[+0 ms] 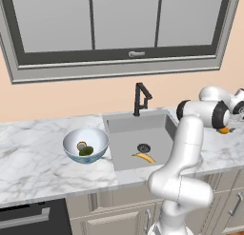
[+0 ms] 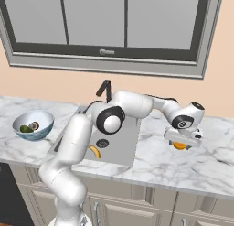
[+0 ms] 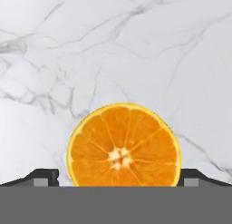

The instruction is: There is a mixed pile of frozen fruits and vegetables on the counter. Locate all the frozen vegetables and place the items in a bowl on the counter. Take all the frozen fruits and defrost them in a running sink.

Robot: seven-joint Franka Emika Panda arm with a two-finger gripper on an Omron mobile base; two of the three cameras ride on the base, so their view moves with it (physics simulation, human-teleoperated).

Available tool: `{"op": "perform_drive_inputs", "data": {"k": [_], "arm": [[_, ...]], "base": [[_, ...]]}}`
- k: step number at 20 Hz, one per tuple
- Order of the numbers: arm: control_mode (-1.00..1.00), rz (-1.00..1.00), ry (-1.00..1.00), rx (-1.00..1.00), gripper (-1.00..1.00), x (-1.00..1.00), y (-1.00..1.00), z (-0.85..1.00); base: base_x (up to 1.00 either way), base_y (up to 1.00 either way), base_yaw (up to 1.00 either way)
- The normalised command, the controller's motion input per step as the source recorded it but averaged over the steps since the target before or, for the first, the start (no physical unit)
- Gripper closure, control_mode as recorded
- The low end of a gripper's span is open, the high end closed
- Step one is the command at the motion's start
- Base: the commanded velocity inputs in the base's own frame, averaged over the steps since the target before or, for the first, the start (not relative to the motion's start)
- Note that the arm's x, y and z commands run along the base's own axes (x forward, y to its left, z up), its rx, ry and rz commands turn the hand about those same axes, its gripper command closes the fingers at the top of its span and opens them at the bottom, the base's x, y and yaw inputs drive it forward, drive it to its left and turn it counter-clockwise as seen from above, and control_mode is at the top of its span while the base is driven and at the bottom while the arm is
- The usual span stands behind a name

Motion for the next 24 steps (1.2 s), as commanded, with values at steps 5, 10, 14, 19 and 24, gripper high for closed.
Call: {"op": "perform_drive_inputs", "data": {"k": [5,10,14,19,24], "arm": [[-1.00,0.03,-0.01,0.00,1.00,0.51,0.18,-0.23],[-1.00,0.01,0.04,0.00,1.00,0.05,0.12,-0.15],[-1.00,0.01,0.02,0.00,1.00,-0.14,0.37,0.30],[-1.00,0.08,0.00,0.02,1.00,-0.35,1.00,0.78],[-1.00,0.15,0.00,0.00,1.00,-0.62,1.00,0.80]], "base": [[0.00,0.00,0.00],[0.00,0.00,0.00],[0.00,0.00,0.00],[0.00,0.00,0.00],[0.00,0.00,0.00]]}}
